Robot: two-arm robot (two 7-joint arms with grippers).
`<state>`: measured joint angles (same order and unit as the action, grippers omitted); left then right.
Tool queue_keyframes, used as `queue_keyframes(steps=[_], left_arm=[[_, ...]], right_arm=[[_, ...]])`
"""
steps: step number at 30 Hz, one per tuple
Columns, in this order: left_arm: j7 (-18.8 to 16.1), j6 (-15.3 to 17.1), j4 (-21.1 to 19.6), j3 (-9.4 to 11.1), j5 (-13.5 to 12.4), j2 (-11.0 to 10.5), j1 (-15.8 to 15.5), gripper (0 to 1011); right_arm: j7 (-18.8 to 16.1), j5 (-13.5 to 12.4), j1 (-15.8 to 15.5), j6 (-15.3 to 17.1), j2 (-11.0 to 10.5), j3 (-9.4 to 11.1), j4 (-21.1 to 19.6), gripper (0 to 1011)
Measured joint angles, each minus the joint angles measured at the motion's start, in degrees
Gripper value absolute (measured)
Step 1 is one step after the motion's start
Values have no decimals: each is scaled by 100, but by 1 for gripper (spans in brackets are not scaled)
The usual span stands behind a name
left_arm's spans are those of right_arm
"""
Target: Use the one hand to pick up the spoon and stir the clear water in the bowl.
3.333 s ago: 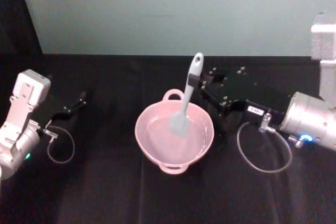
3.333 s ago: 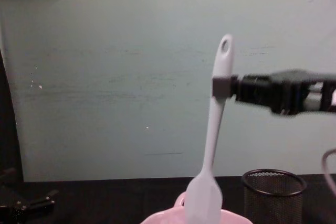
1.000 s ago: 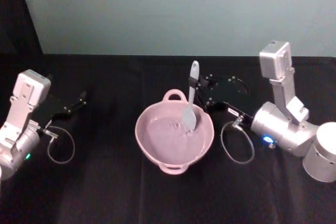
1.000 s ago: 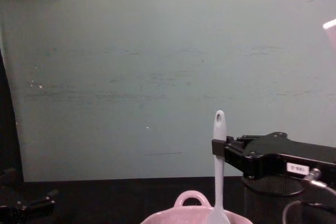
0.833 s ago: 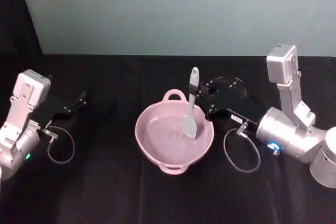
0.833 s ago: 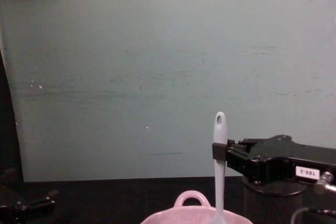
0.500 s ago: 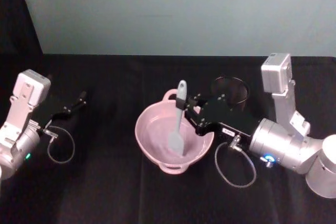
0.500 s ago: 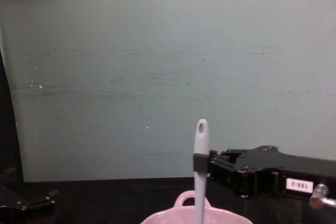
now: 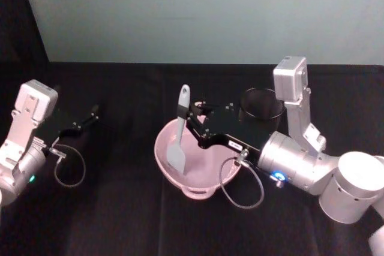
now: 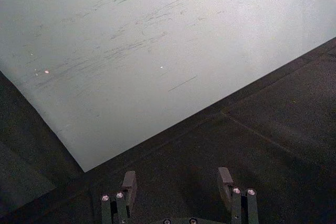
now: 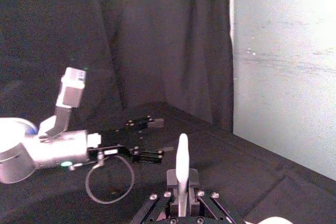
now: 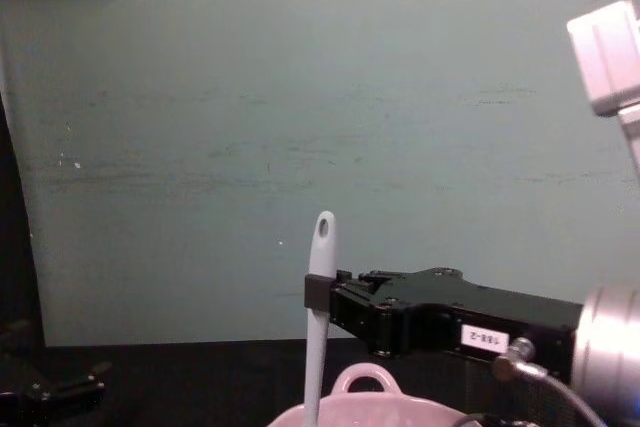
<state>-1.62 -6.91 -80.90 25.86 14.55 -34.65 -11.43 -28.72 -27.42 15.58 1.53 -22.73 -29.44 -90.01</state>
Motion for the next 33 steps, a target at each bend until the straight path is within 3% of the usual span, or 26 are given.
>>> queue_keyframes(steps=[8, 16, 26, 33], left_arm=[[0, 0, 0, 0, 0, 0, 0, 1011], [0, 0, 0, 0, 0, 0, 0, 1011], [0, 0, 0, 0, 0, 0, 0, 1011], [0, 0, 0, 0, 0, 0, 0, 1011]], right_arm=[[317, 273, 212, -125, 327, -15, 460, 109], [651, 542, 303, -181, 487, 190, 713, 109], [624, 633, 124, -19, 175, 526, 396, 109], [296, 386, -179, 278, -198, 654, -125, 109]])
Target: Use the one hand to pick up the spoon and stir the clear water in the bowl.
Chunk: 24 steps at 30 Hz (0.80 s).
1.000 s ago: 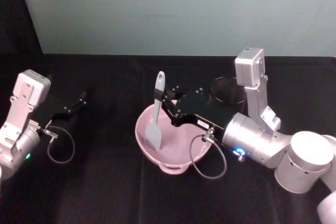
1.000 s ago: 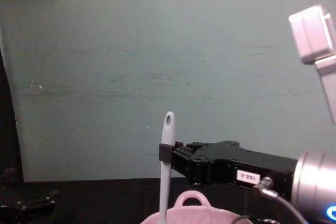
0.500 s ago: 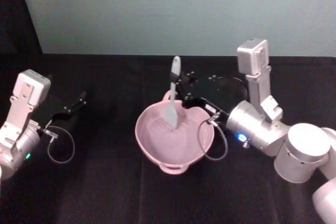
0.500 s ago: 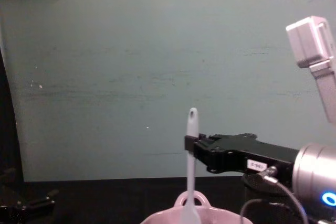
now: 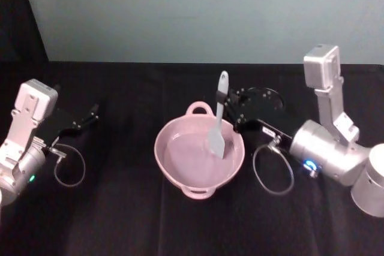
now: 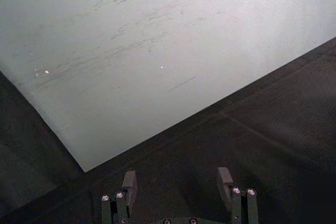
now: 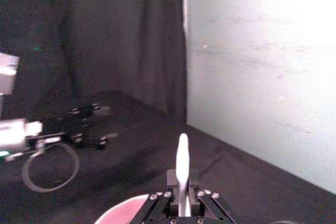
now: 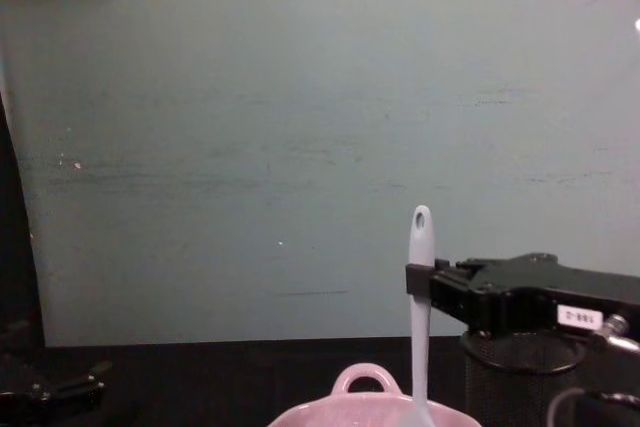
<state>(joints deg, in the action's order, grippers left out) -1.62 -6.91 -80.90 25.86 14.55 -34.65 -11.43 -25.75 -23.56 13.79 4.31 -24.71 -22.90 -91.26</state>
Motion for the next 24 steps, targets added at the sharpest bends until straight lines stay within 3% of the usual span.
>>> queue_keyframes(steps=[5, 11, 24], left_arm=[[0, 0, 0, 0, 0, 0, 0, 1011], [0, 0, 0, 0, 0, 0, 0, 1011], [0, 0, 0, 0, 0, 0, 0, 1011]], right_arm=[[-204, -281, -215, 243, -213, -19, -335, 109], [-340, -559, -330, 439, -294, -178, -548, 109], [-198, -649, -130, 323, -36, -581, -494, 109]])
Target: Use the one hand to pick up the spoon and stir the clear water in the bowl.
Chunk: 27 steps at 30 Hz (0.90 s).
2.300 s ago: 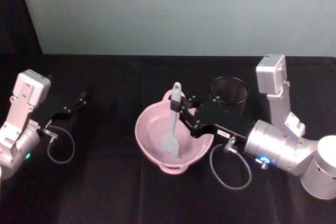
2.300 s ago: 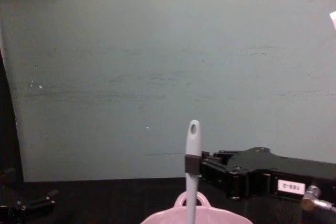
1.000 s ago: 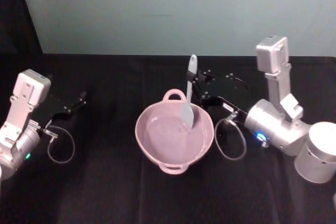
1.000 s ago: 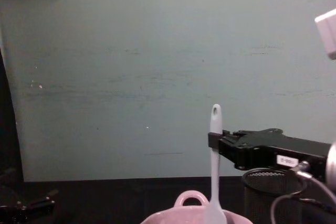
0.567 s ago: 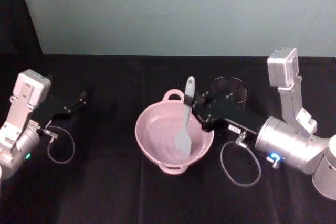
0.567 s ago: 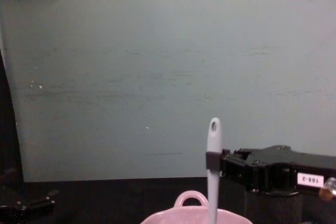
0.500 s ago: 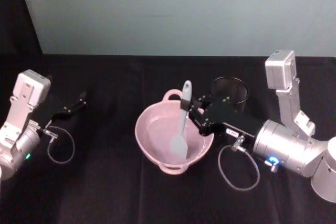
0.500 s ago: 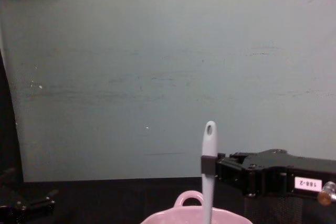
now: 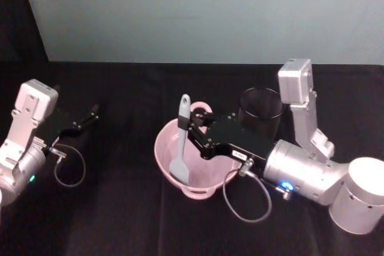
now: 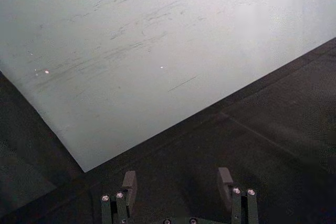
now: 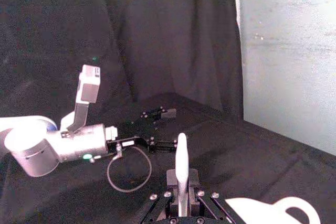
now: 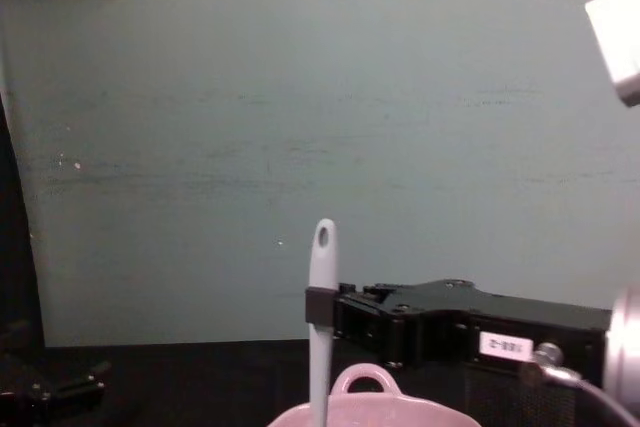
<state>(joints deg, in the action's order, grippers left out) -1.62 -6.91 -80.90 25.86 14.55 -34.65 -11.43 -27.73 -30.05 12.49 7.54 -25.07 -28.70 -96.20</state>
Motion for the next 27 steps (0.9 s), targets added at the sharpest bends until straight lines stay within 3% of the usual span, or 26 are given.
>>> queue_keyframes(steps=[9, 17, 27], left_arm=[[0, 0, 0, 0, 0, 0, 0, 1011], [0, 0, 0, 0, 0, 0, 0, 1011], [0, 0, 0, 0, 0, 0, 0, 1011]], right_arm=[[329, 285, 309, -191, 371, -125, 523, 109], [658, 573, 536, -305, 676, 2, 1028, 109], [819, 792, 532, -345, 699, 270, 1100, 109]])
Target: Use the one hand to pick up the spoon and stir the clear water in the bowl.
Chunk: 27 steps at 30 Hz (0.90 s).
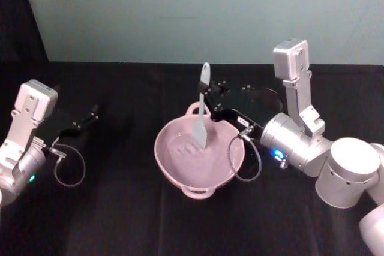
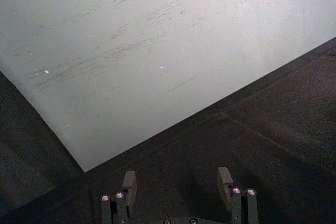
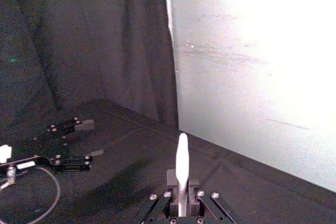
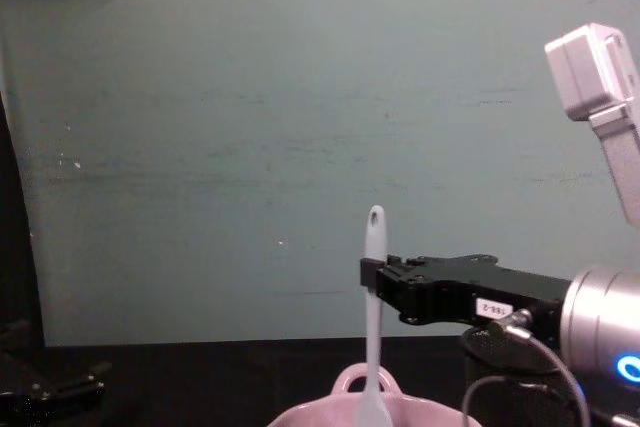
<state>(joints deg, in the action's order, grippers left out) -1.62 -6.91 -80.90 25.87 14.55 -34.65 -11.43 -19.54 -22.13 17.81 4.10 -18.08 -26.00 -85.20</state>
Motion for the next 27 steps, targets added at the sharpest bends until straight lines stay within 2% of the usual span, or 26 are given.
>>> queue_keyframes(steps=[6, 11, 20, 27], left_arm=[[0, 0, 0, 0, 0, 0, 0, 1011], [0, 0, 0, 0, 0, 0, 0, 1011], [0, 0, 0, 0, 0, 0, 0, 1011], [0, 0, 0, 0, 0, 0, 0, 1011]], right_arm=[[-35, 139, -99, 27, -155, 118, -157, 109], [-191, 122, -249, 167, -342, 206, -406, 109], [-593, -260, -617, 438, -718, 281, -1034, 109], [-761, -498, -598, 619, -809, 120, -1162, 109]])
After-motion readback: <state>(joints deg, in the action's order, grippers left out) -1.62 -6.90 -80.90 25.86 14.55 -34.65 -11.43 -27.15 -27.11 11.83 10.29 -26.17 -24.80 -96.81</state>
